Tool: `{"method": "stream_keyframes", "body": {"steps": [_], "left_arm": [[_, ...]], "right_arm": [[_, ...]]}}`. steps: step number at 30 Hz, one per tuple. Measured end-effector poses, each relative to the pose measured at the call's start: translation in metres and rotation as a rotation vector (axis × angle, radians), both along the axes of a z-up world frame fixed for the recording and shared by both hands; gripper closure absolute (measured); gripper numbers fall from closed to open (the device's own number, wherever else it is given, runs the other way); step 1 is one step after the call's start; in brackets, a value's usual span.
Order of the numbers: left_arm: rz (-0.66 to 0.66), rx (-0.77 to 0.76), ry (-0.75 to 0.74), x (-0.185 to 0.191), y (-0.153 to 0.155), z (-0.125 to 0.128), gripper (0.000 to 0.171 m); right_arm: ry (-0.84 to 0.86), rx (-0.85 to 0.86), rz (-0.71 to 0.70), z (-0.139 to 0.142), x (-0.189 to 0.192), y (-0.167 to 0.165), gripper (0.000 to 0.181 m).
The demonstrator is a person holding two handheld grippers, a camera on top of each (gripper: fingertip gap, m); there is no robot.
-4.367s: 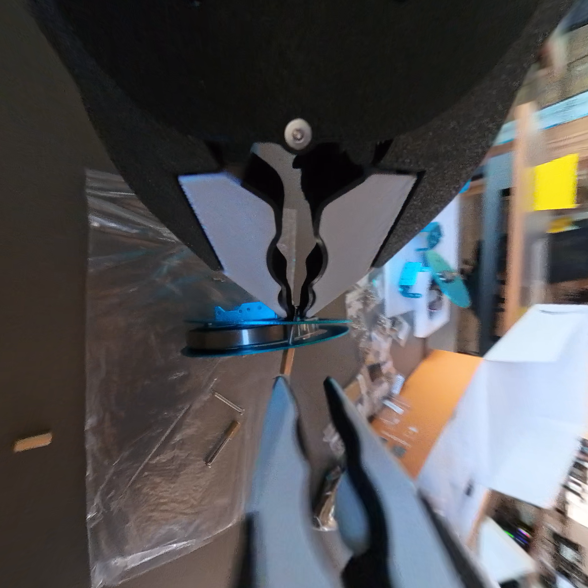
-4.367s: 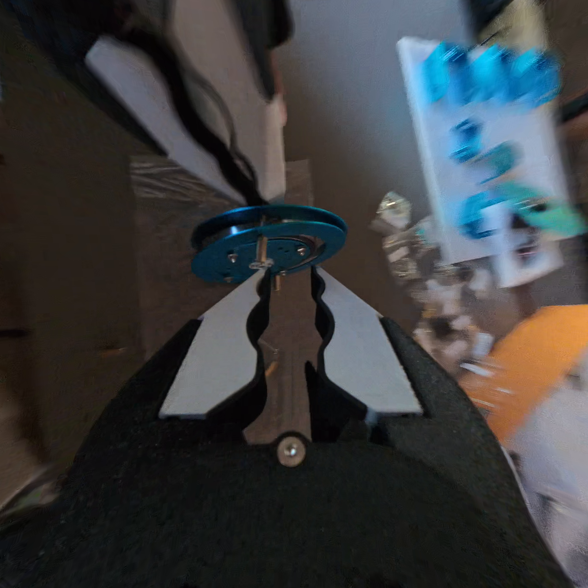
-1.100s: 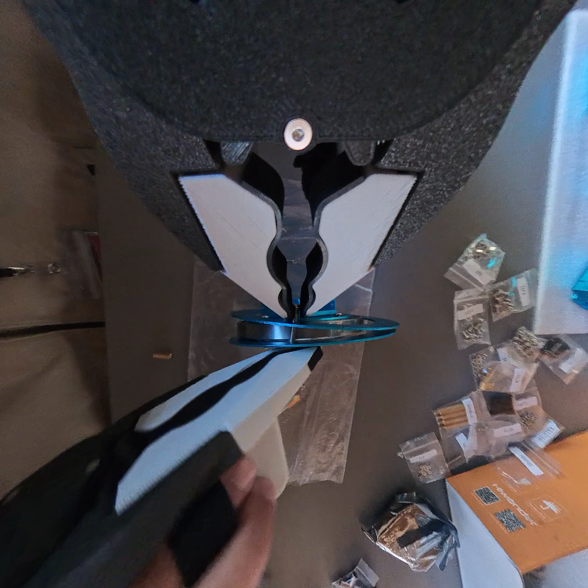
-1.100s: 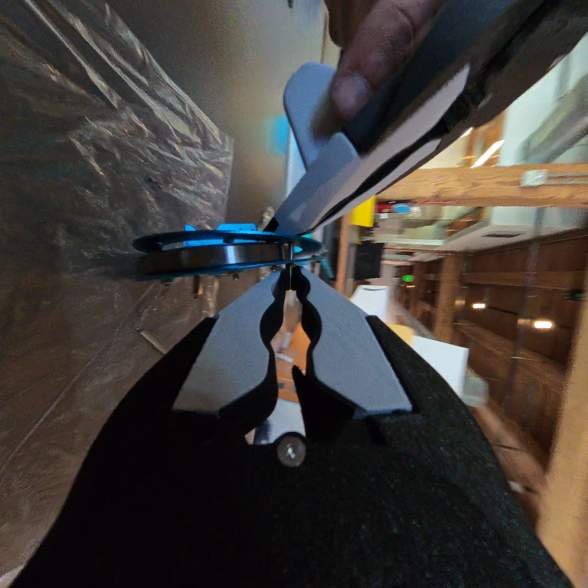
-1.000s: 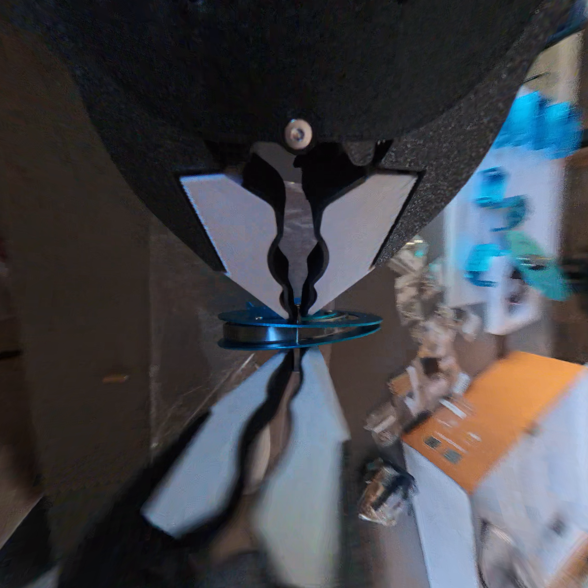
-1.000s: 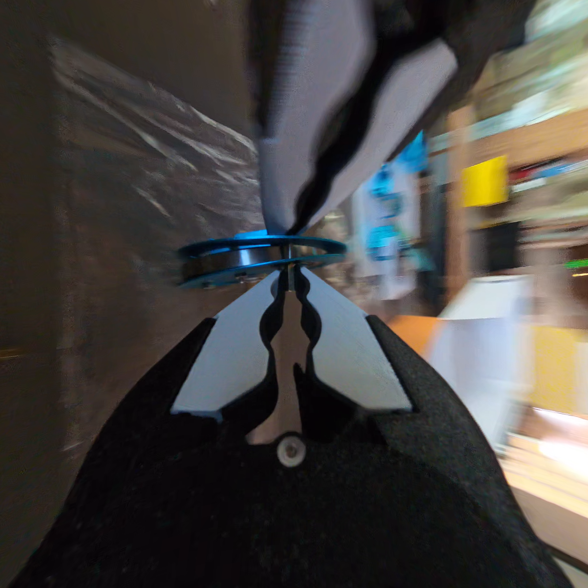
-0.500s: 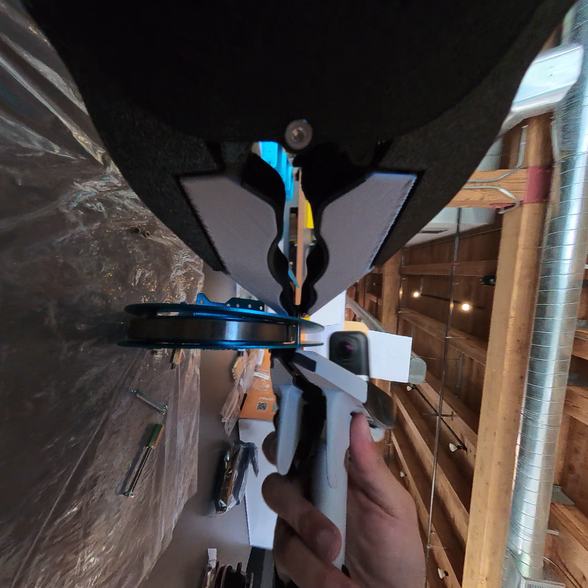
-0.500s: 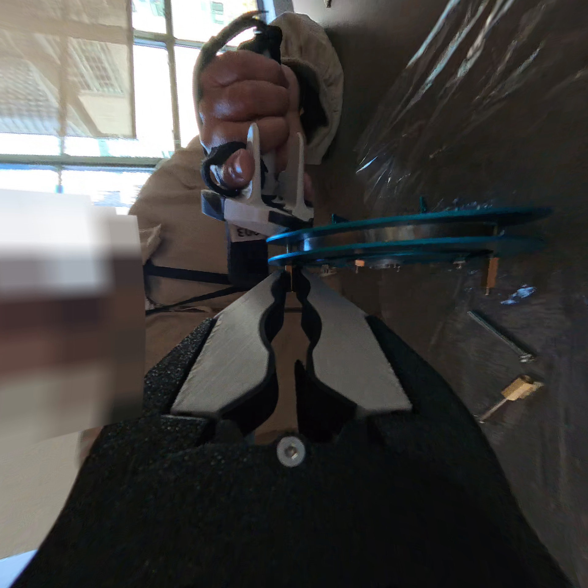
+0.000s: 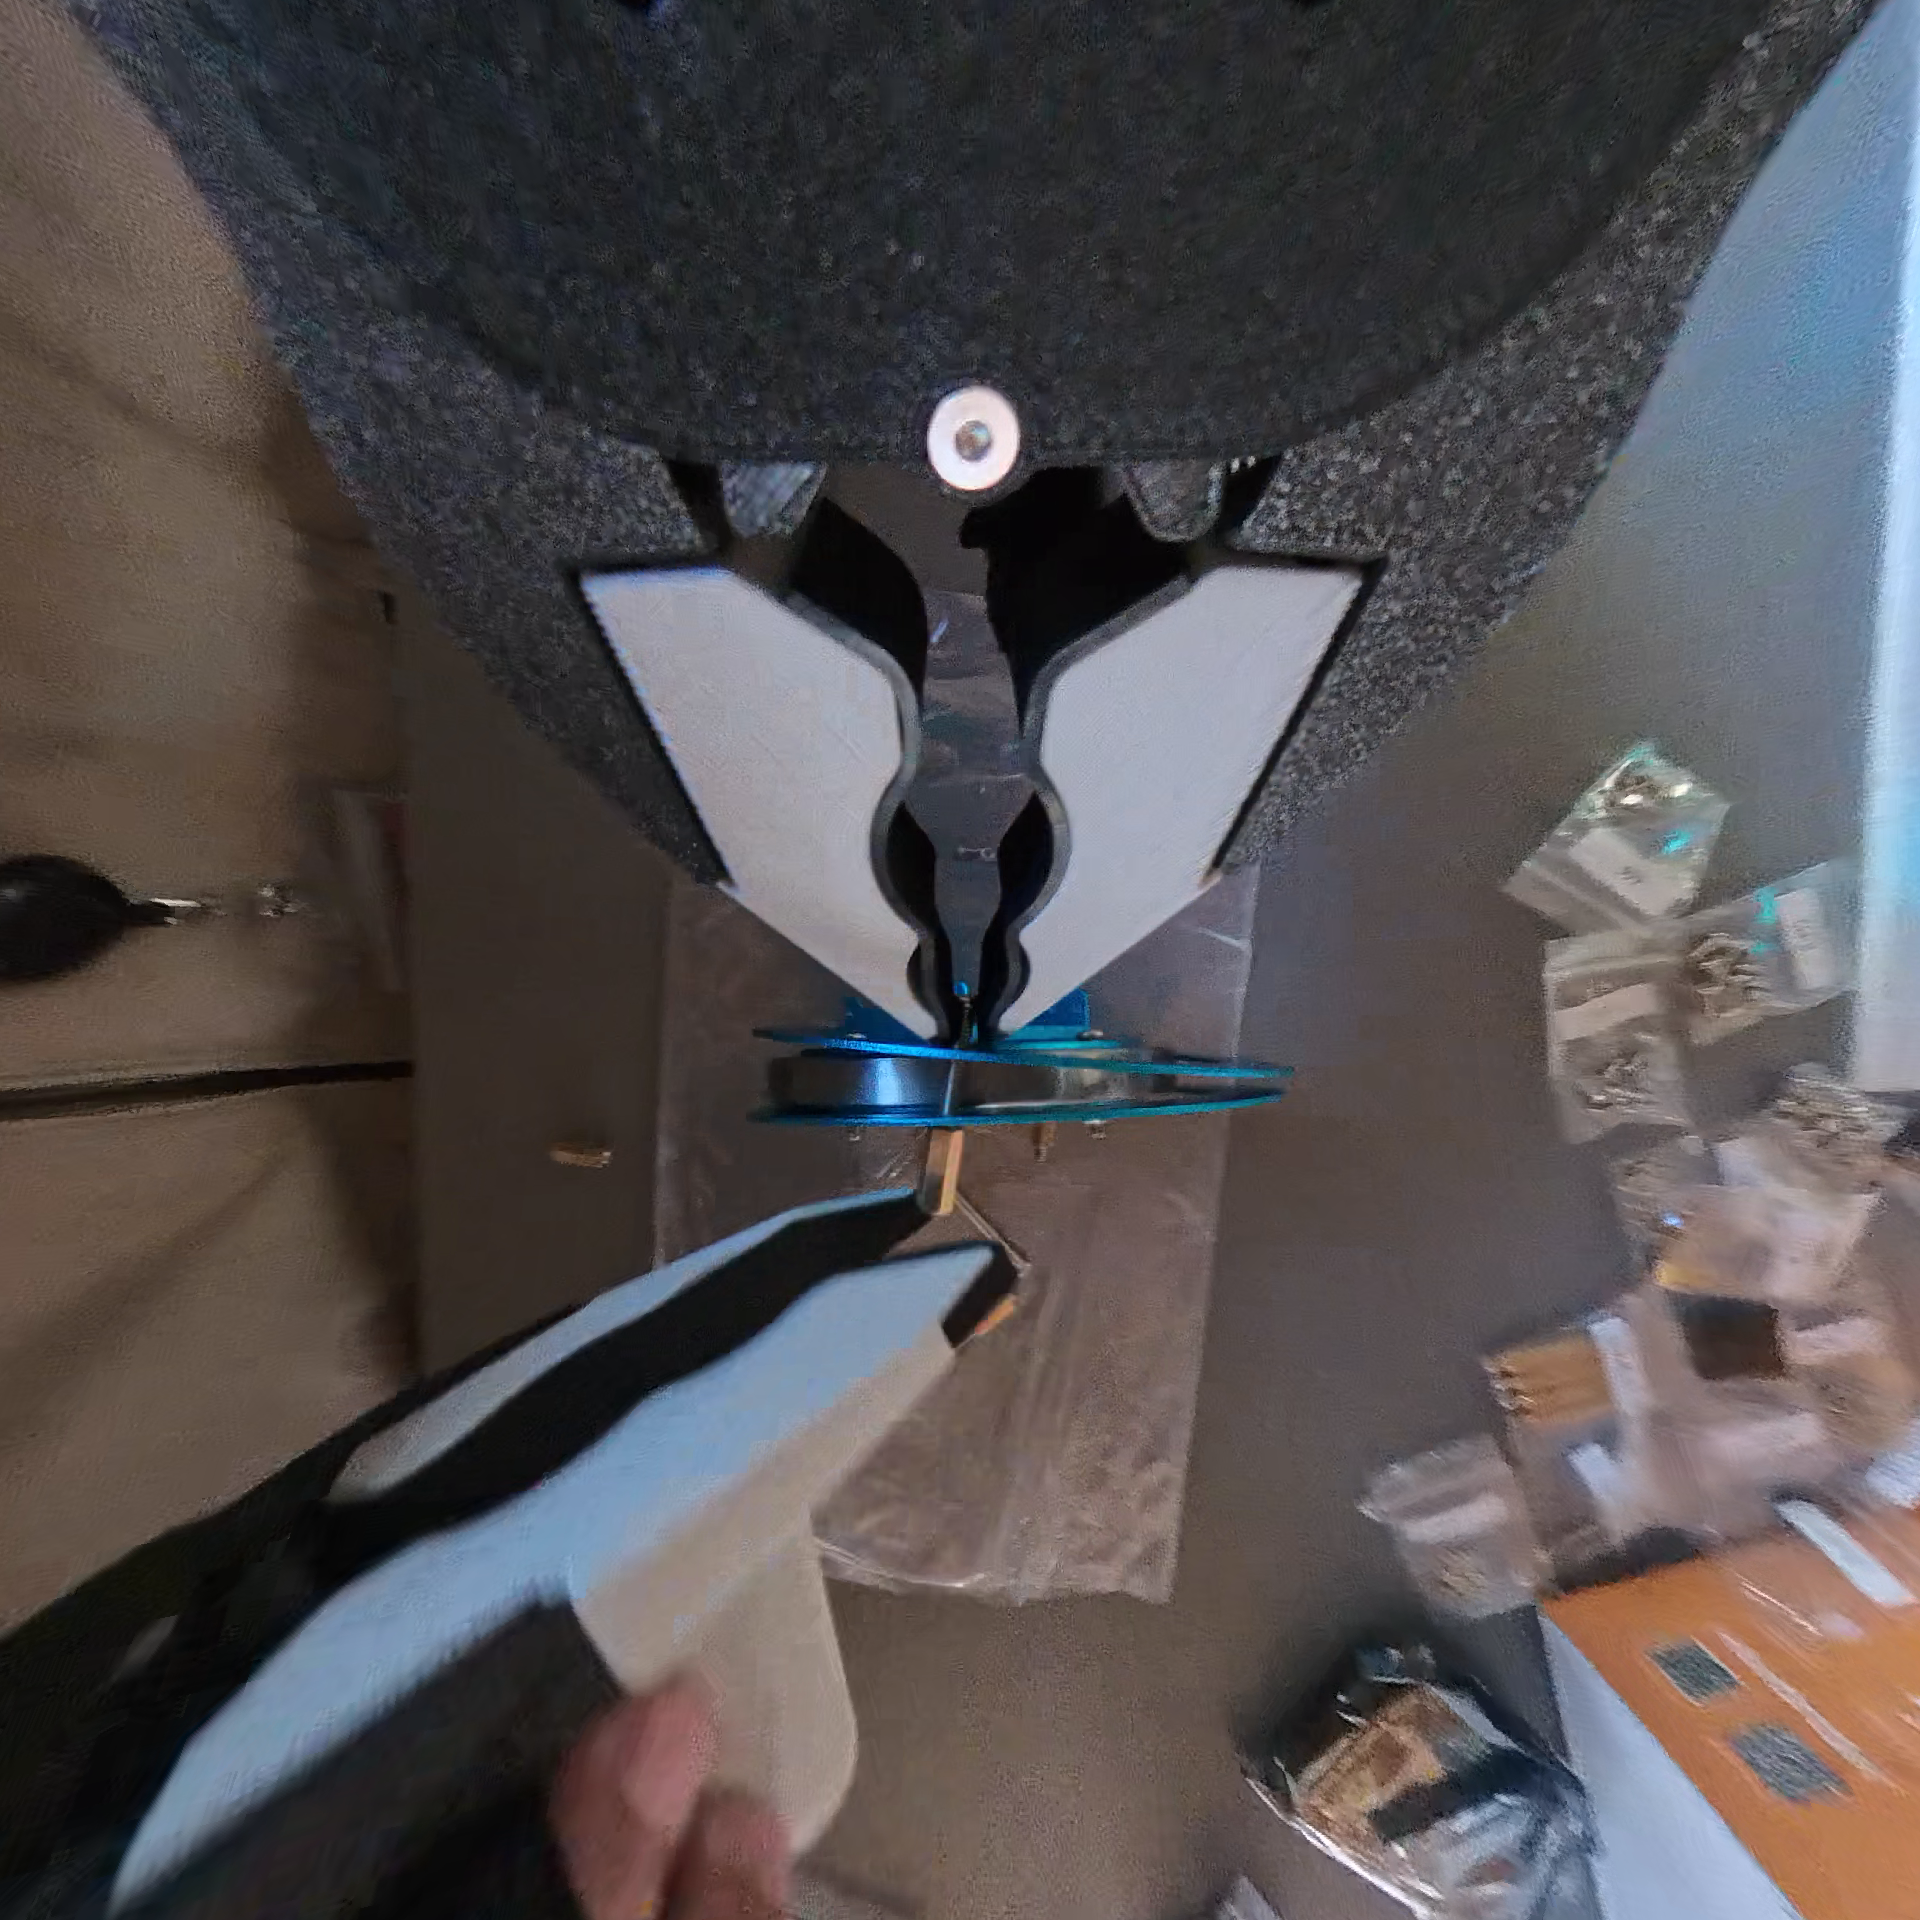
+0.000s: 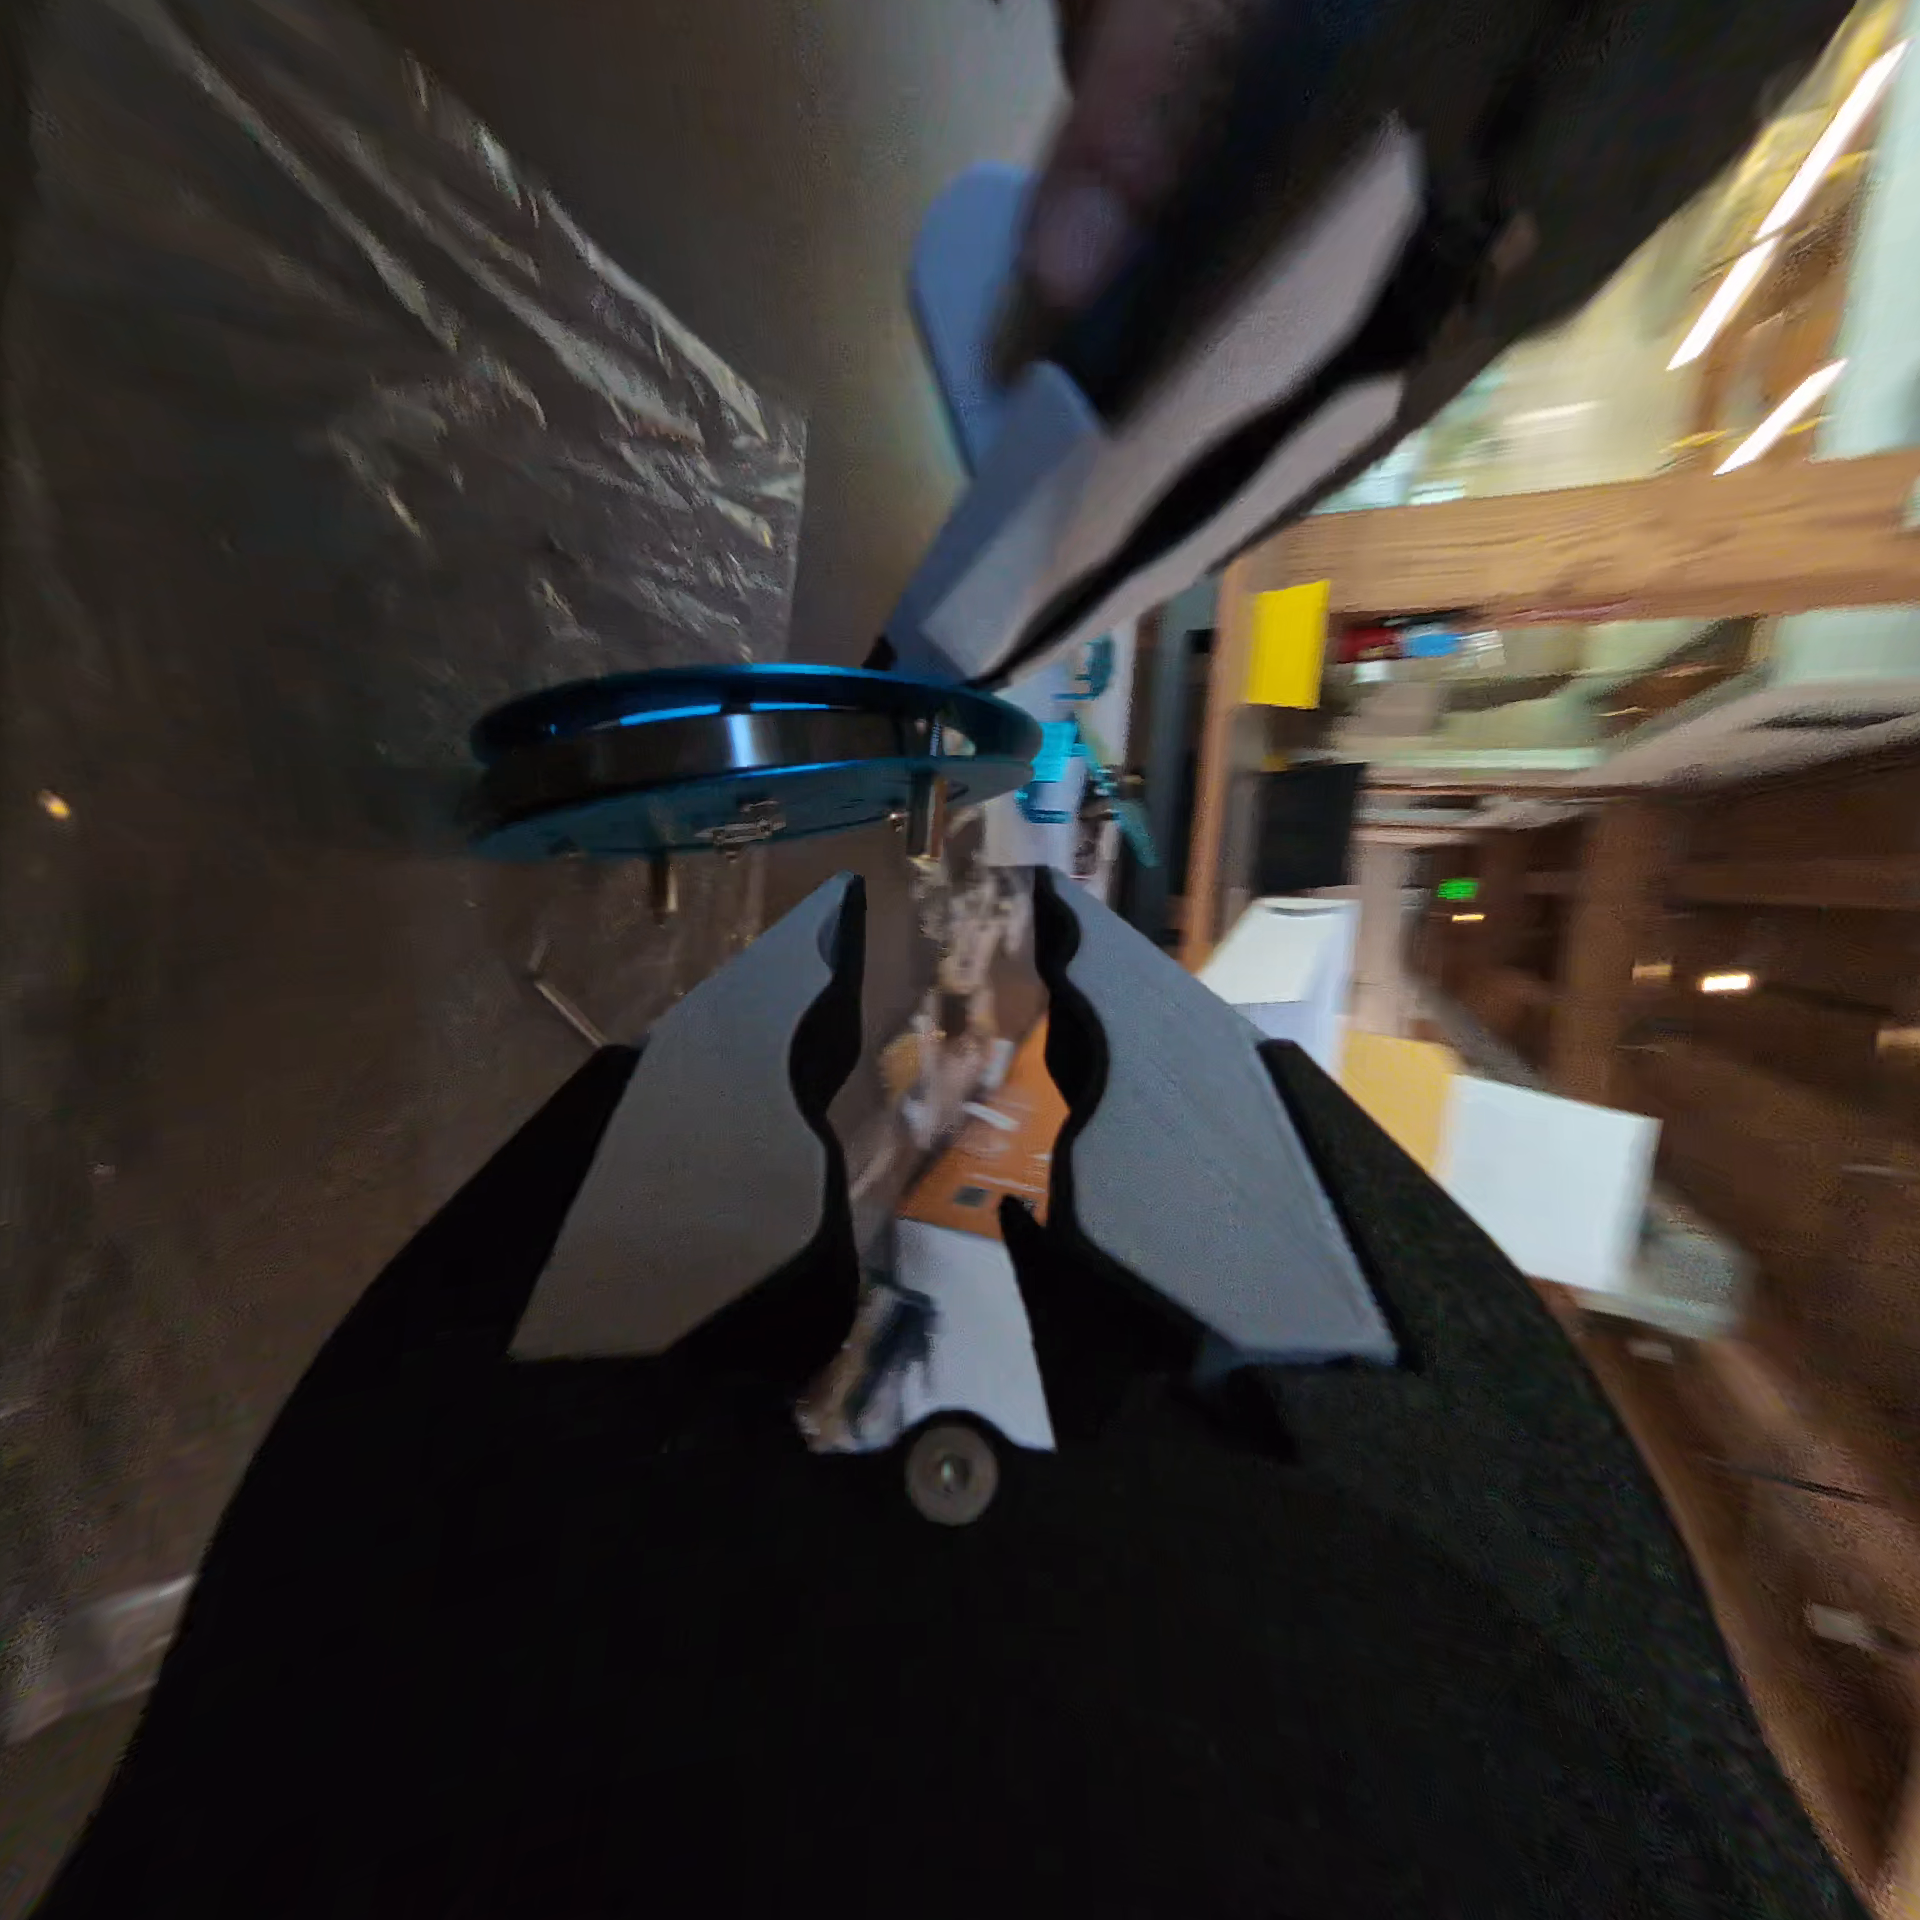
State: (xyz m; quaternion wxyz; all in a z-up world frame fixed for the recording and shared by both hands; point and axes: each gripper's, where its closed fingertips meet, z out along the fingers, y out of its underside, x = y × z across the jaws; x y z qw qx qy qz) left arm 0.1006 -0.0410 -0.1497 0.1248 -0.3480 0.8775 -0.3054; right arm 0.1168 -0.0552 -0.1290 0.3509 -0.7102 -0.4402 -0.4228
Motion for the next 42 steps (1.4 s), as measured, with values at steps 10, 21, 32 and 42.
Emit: {"method": "stream_keyframes", "body": {"steps": [10,21,32,42], "left_arm": [[-0.037,0.080,-0.163,0.009,-0.004,0.002,0.170],[-0.092,1.043,-0.919,0.013,-0.024,-0.003,0.171],[-0.041,0.642,-0.738,0.012,-0.018,0.004,0.169],[-0.001,0.186,-0.330,0.016,-0.005,0.003,0.169]], "right_arm": [[0.121,-0.085,-0.010,-0.007,0.004,0.013,0.176],[1.475,-1.135,-0.329,-0.018,-0.007,-0.020,0.179],[1.088,-0.800,-0.018,-0.021,-0.003,-0.016,0.159],[-0.050,0.024,0.091,-0.004,0.006,0.001,0.151]]}}
